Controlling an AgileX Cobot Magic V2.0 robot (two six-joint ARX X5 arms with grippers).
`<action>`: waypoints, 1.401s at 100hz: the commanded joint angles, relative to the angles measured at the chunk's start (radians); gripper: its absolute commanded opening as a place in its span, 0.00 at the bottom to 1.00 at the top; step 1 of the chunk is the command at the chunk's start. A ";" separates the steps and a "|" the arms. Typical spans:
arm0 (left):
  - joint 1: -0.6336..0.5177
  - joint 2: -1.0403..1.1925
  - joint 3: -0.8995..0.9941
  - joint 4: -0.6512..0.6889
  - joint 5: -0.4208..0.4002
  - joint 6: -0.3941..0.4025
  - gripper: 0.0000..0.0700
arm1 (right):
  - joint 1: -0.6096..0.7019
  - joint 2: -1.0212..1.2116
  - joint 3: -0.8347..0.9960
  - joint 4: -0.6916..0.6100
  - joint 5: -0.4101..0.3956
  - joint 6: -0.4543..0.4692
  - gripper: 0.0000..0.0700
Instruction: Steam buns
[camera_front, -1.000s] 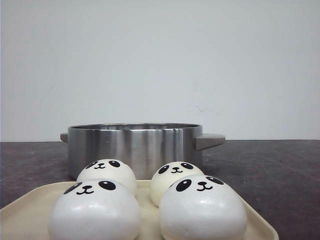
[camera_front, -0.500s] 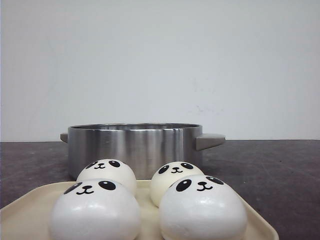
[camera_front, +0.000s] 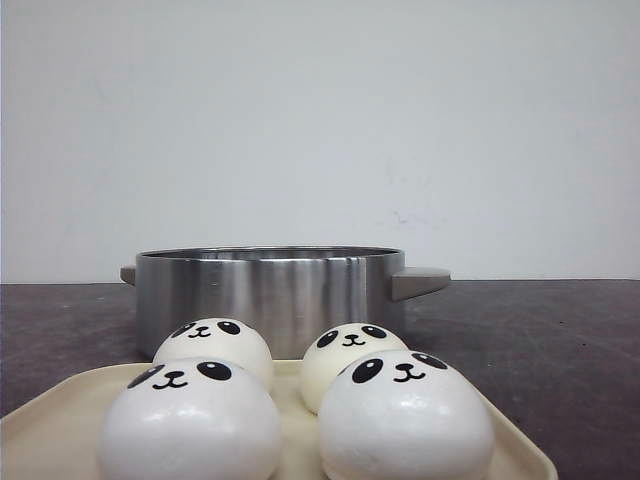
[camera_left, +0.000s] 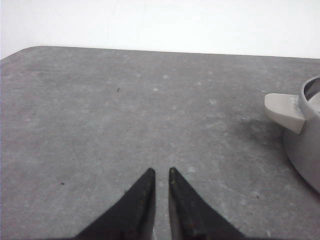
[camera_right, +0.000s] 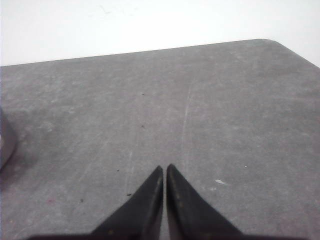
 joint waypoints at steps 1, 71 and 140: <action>0.000 0.000 -0.018 -0.005 -0.003 0.013 0.00 | -0.002 0.000 -0.003 0.013 0.004 -0.008 0.01; -0.100 0.000 -0.016 -0.005 0.064 -0.242 0.00 | 0.000 0.000 -0.002 0.024 -0.007 0.157 0.01; -0.111 0.210 0.595 -0.312 0.334 -0.264 0.01 | 0.000 0.116 0.496 0.109 -0.402 0.299 0.01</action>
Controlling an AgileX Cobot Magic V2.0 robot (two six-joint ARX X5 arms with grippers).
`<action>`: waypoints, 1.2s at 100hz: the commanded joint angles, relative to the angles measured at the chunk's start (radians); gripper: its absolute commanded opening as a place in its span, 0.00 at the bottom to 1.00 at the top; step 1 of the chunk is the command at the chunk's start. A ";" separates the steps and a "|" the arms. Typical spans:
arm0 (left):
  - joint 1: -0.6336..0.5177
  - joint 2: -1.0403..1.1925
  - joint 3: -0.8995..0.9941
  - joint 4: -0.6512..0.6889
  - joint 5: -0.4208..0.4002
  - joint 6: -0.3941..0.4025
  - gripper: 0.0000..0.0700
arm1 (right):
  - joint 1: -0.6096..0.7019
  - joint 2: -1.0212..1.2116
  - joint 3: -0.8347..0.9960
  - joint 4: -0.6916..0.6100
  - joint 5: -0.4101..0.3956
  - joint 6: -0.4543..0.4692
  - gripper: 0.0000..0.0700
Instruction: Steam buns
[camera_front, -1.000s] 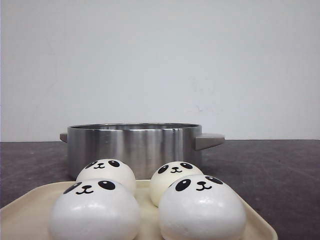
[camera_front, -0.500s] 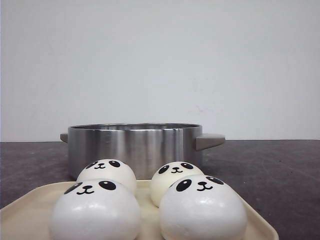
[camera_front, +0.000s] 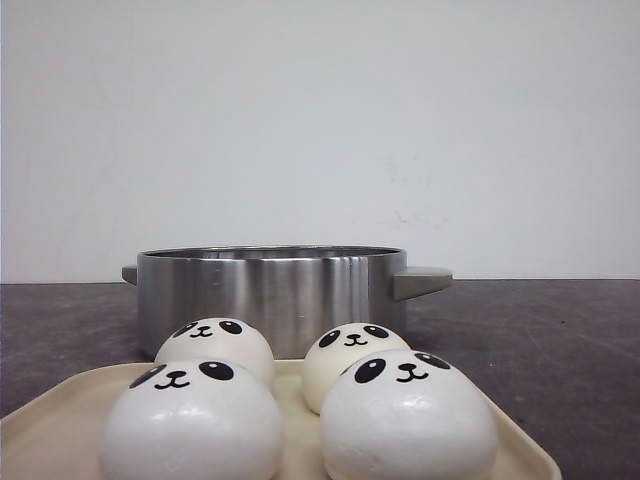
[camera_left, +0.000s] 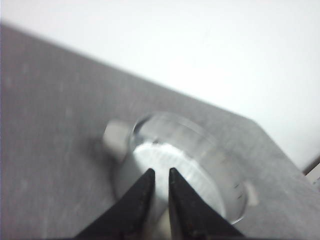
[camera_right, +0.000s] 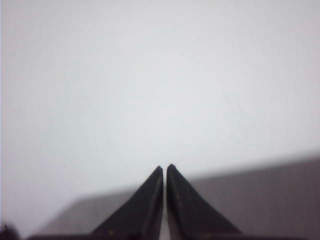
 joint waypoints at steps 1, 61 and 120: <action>-0.001 0.084 0.146 -0.053 -0.003 0.134 0.01 | 0.000 0.069 0.131 -0.085 -0.037 -0.074 0.01; -0.002 0.380 0.431 -0.145 0.157 0.195 0.92 | 0.000 0.346 0.518 -0.355 -0.229 -0.196 1.00; -0.158 0.486 0.431 -0.164 0.121 0.203 0.92 | 0.416 0.686 0.518 -0.619 0.143 -0.230 1.00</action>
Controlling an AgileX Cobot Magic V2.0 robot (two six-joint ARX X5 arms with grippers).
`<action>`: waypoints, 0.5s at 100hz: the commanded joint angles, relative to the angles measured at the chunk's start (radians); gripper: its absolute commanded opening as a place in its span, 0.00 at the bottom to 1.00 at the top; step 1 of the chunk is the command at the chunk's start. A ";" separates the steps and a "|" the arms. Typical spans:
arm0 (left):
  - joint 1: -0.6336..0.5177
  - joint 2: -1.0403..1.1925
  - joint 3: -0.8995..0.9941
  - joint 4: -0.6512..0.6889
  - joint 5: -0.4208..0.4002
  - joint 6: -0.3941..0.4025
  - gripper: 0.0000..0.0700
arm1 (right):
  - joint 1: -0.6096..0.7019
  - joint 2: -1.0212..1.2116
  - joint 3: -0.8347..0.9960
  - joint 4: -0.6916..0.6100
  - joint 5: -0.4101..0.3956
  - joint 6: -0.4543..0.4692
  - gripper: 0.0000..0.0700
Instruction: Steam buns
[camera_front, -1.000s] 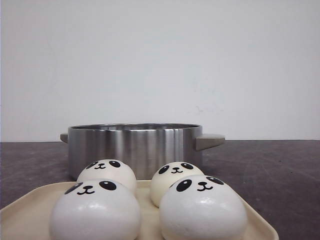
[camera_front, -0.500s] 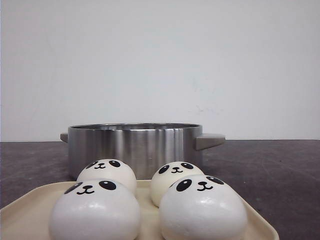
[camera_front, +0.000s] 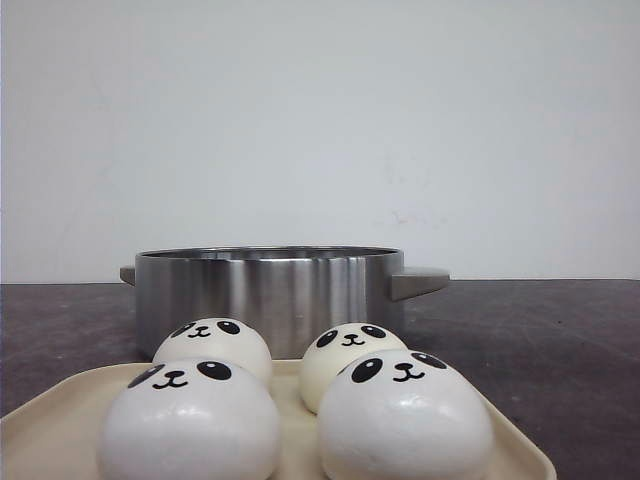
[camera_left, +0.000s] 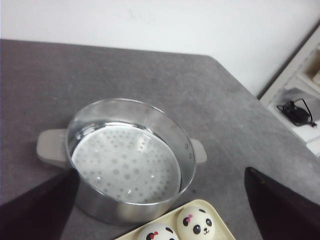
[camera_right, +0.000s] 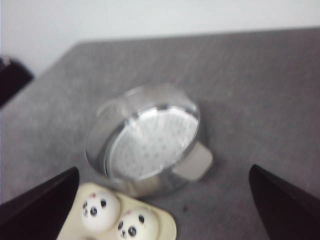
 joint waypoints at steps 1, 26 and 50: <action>-0.023 0.018 0.016 0.009 -0.016 0.011 0.92 | 0.119 0.058 0.011 0.007 0.093 0.043 1.00; -0.081 0.045 0.016 0.008 -0.037 0.017 0.92 | 0.504 0.358 0.021 0.001 0.330 0.241 1.00; -0.145 0.045 0.016 0.000 -0.037 0.018 0.92 | 0.552 0.683 0.146 -0.053 0.326 0.325 0.98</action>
